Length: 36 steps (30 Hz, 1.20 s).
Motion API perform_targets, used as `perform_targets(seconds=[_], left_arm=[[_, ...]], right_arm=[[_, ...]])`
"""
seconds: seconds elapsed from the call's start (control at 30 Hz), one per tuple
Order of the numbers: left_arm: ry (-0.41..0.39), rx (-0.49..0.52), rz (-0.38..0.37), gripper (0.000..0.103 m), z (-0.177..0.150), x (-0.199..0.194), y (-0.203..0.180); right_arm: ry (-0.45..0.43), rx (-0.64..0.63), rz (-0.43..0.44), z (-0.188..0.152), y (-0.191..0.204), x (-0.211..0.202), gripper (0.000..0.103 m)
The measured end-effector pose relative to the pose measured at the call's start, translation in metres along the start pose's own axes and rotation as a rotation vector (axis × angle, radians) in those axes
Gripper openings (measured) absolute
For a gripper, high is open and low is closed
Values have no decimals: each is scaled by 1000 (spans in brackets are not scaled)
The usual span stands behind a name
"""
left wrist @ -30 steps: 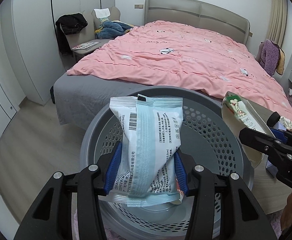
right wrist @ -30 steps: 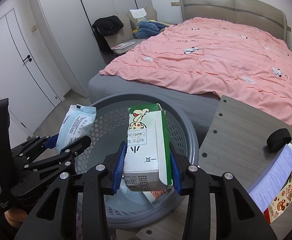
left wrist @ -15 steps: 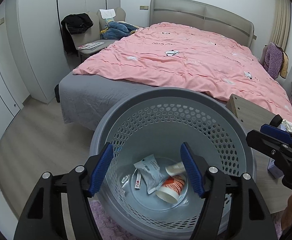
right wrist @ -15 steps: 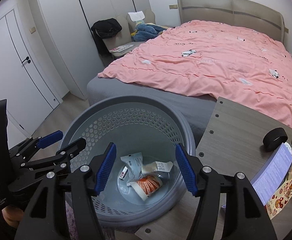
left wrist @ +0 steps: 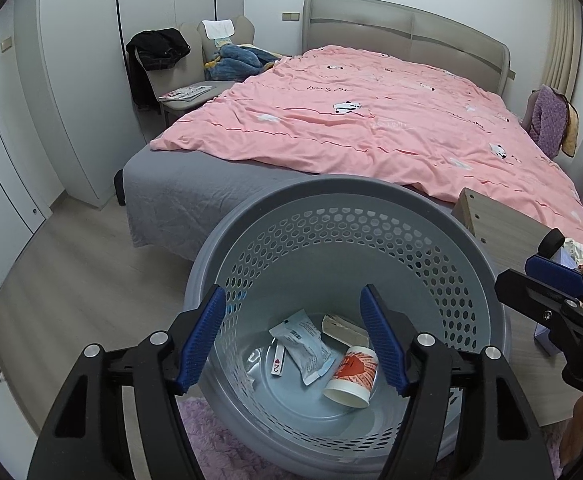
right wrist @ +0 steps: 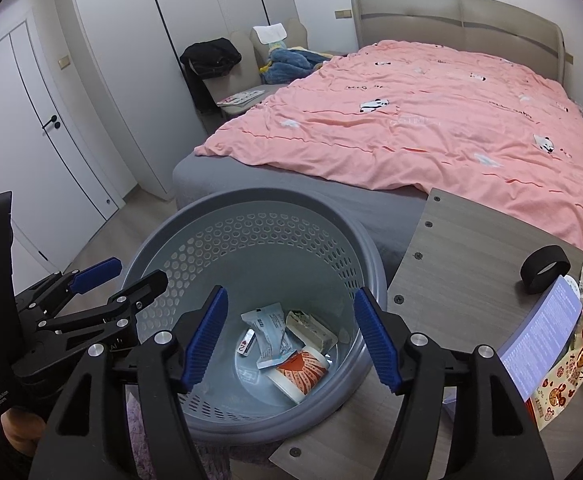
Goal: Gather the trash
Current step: 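Withdraw both grippers from the basket toward the table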
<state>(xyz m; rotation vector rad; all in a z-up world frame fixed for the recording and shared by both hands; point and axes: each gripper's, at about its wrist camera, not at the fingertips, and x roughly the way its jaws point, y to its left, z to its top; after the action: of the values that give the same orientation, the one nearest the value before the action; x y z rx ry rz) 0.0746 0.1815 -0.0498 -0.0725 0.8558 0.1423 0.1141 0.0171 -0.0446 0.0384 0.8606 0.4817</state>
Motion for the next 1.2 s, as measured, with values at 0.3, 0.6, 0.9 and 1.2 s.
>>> perform_targets(seconds=[0.3, 0.6, 0.9, 1.2], left_arm=[[-7, 4, 10, 71, 1, -6, 1], [1, 9, 15, 77, 0, -8, 0], [-5, 28, 3, 78, -1, -15, -8], [-8, 64, -30, 78, -4, -19, -31]], right_arm=[[-9, -5, 1, -4, 0, -6, 67], [-14, 9, -10, -8, -3, -10, 72], [-36, 49, -34, -16, -17, -25, 86], [-74, 105, -118, -37, -46, -56, 92]])
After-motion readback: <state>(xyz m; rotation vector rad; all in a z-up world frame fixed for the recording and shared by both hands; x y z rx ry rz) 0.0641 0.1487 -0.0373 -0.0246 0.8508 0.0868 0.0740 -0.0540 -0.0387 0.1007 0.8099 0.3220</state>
